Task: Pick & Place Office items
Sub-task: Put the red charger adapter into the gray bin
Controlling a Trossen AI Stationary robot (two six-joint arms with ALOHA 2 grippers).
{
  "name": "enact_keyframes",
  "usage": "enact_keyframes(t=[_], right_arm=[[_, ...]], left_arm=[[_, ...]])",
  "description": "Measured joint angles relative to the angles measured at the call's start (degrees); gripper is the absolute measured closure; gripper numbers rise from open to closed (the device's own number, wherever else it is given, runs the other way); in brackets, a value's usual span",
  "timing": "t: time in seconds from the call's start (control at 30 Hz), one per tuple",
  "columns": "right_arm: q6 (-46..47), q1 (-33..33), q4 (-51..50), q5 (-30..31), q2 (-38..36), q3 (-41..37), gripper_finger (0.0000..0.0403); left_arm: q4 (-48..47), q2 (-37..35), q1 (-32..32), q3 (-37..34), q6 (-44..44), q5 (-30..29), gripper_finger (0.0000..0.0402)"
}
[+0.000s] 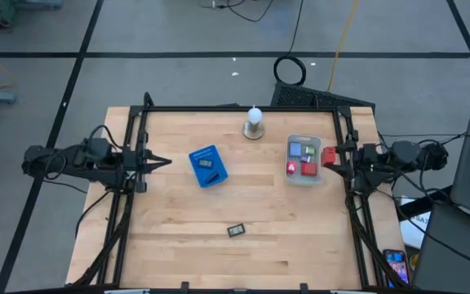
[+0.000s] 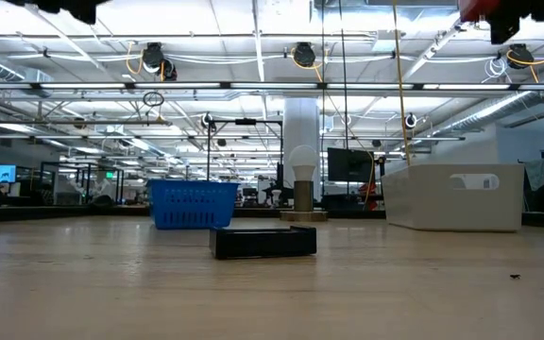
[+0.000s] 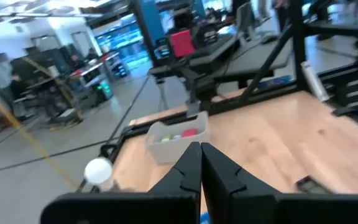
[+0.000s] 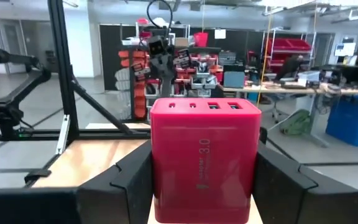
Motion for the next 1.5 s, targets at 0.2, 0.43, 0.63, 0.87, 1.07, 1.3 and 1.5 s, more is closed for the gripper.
enact_keyframes(t=[0.2,0.43,0.63,0.87,1.07,1.3,1.5], right_arm=[[0.5,0.0,-1.1,0.0,-3.2,-4.3,0.0201],[-1.1,-0.1,-2.2,-1.5,-6.6,-8.5,0.0201],[-1.4,-0.2,-1.9,0.3,-6.6,-10.7,0.0201],[-1.5,-0.3,-1.1,0.2,-6.6,-11.5,0.0201],[-1.7,-0.3,-0.9,0.2,-6.6,-11.5,0.0201],[-1.7,-0.3,-0.9,0.2,-6.6,-11.5,0.0201],[-1.6,-0.3,-0.9,0.2,-6.6,-11.5,0.0201]], left_arm=[[2.3,-2.2,0.0,-4.5,0.1,-4.8,0.0400],[3.9,-5.8,0.0,-8.8,0.1,-4.9,0.0400],[3.9,-8.3,0.0,-11.0,-0.2,-4.3,0.0399],[4.5,-9.2,0.0,-15.0,-1.4,-4.5,0.0398],[7.3,-9.2,0.0,-18.8,-1.4,-5.3,0.0398],[7.5,-9.2,0.0,-21.0,-1.9,-5.4,0.0397],[7.6,-9.2,0.0,-22.1,-2.8,-5.4,0.0396]])
